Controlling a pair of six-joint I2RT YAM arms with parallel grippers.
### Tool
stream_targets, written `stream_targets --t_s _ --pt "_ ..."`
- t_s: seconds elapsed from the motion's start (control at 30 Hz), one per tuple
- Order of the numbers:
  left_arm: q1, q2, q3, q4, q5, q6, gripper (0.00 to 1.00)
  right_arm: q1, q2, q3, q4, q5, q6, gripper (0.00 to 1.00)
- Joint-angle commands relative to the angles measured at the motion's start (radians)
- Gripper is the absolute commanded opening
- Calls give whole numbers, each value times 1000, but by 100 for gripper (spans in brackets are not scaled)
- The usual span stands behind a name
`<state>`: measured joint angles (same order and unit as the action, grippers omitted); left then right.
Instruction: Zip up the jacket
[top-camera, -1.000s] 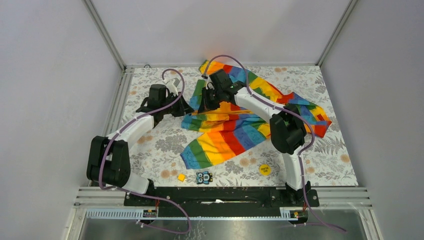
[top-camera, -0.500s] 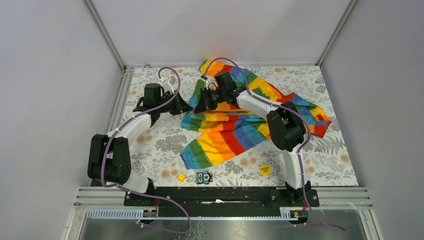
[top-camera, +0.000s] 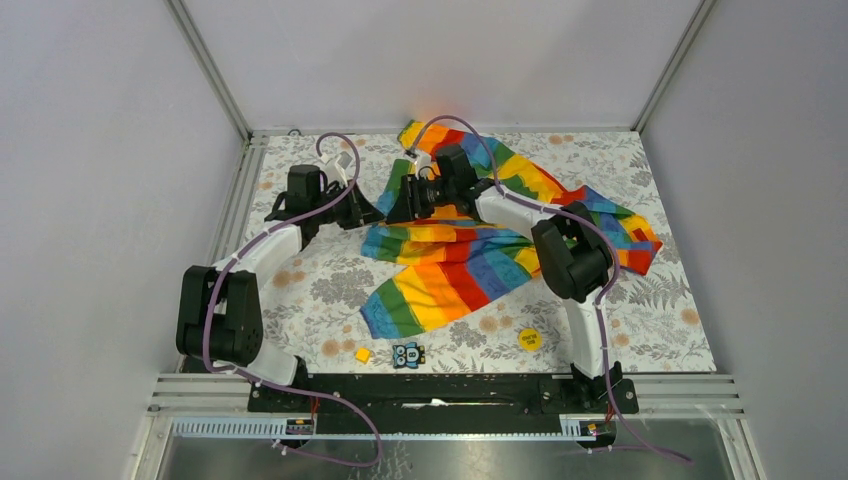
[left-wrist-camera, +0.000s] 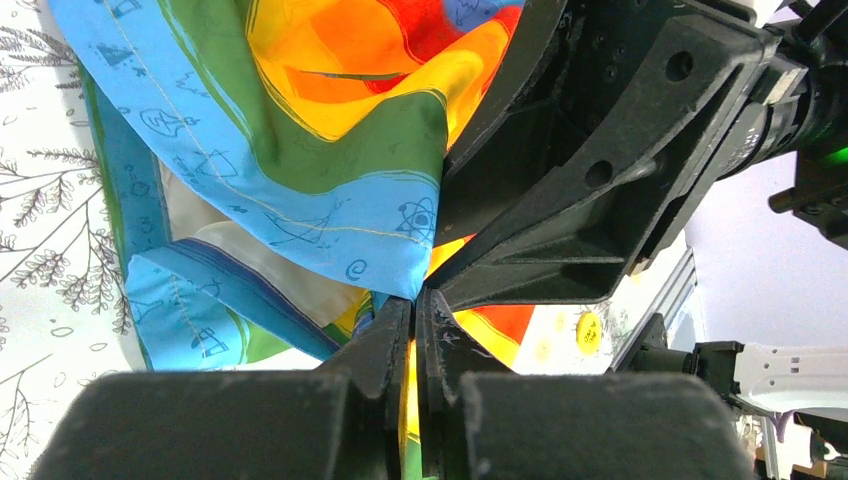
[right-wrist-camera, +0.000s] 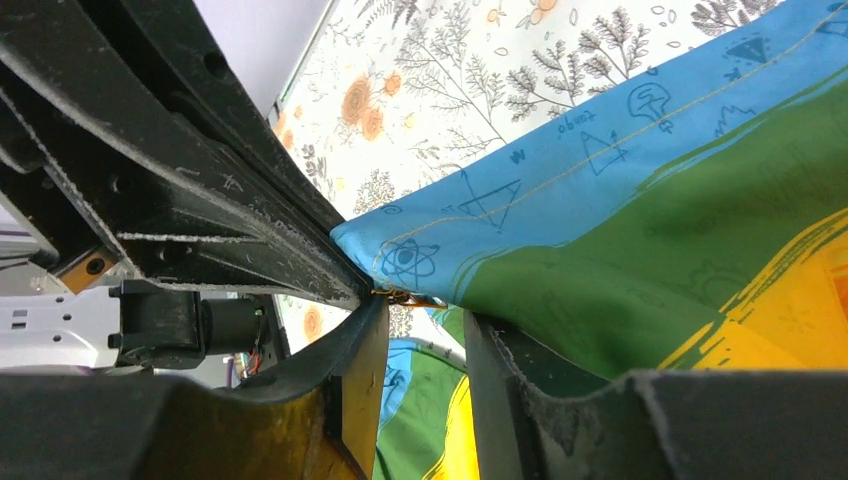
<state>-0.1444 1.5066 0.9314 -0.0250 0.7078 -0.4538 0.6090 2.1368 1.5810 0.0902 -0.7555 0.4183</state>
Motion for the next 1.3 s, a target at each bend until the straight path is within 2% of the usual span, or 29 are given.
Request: stream_targets --t_s 0.0,0.23,0.33,0.67,0.93,1.07,1.27 --pt "-9 -10 53 32 94 0 0 10 -12 -78 210 -53 13 41" --pt "12 27 54 47 133 -50 0 11 -45 -236 469 -71 35 45" --pt "24 47 51 64 162 -78 0 10 -59 -287 544 -50 51 51" --pt "33 73 55 51 190 -86 0 8 -52 -335 755 -92 152 58" --pt "35 89 61 46 212 -90 0 7 -41 -328 844 -150 203 51" --pt "37 91 64 44 210 -91 0 7 -35 -333 859 -163 231 42" --pt "40 86 63 45 206 -90 0 6 -41 -373 862 -149 234 41"
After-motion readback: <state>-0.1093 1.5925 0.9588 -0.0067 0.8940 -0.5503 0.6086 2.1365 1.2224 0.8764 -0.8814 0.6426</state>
